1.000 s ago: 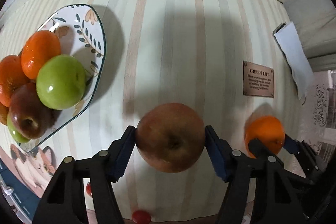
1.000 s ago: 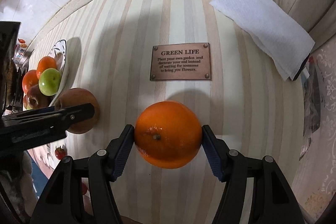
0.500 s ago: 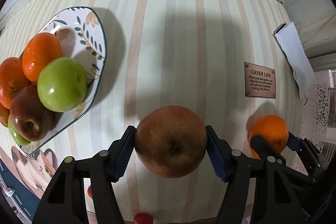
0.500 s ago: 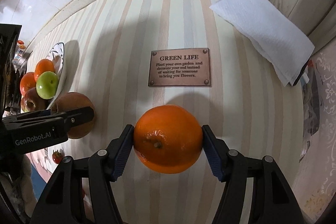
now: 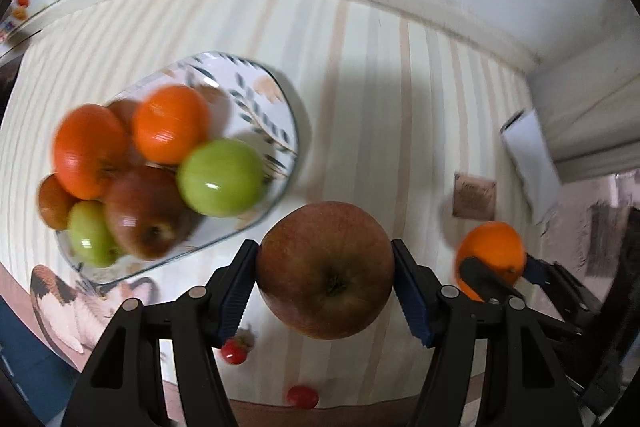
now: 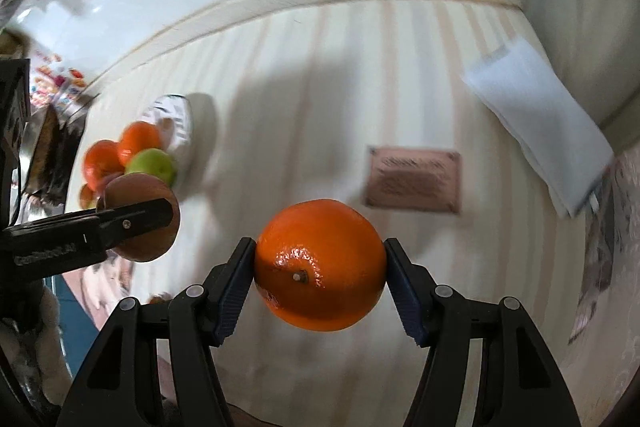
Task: Organize fruits
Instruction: 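Carry the apple and tangerine over the floral plate and lower them onto it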
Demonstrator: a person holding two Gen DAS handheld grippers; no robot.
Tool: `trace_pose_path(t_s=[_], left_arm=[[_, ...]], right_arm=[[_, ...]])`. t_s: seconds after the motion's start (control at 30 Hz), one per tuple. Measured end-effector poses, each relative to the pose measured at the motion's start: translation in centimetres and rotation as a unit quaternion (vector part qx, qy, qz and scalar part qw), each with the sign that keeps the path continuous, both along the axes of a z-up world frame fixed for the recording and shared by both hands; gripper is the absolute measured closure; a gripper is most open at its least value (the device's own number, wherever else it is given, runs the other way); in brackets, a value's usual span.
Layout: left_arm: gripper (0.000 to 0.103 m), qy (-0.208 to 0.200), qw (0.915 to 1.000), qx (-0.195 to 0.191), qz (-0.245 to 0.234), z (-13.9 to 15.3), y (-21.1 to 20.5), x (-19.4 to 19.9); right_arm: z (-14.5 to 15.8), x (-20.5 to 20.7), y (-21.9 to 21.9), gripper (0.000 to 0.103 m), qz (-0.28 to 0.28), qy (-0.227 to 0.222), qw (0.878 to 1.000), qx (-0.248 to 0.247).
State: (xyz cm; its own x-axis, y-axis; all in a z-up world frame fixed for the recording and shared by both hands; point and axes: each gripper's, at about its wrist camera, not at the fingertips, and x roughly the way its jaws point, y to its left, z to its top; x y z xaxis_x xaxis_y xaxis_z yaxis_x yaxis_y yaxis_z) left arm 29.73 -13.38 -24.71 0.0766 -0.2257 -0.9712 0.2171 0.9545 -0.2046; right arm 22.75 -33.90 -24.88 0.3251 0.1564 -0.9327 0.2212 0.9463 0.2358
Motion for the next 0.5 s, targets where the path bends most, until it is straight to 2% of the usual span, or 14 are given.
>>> trace_pose_path(t_s=[0.13, 0.23, 0.4, 0.5], left_arm=[[0.040, -0.030, 0.9991, -0.011, 0.027, 3.4, 3.7, 0.8], [0.040, -0.046, 0.9977, 0.007, 0.050, 4.9, 7.2, 2.1], [0.040, -0.034, 0.9945, 0.039, 0.091, 3.5, 11.3, 5.8], [0.040, -0.006, 0.9937, 0.032, 0.107, 1.6, 12.3, 7.8]], right_arm=[[1.5, 2.2, 2.9, 0.037, 0.038, -0.020, 0.999, 0.005], [2.2, 4.9, 5.3, 0.037, 0.065, -0.031, 0.997, 0.014], [2.2, 10.2, 9.6, 0.037, 0.115, -0.046, 0.992, 0.016], [1.6, 13.2, 11.6, 0.037, 0.140, -0.040, 0.989, 0.015]])
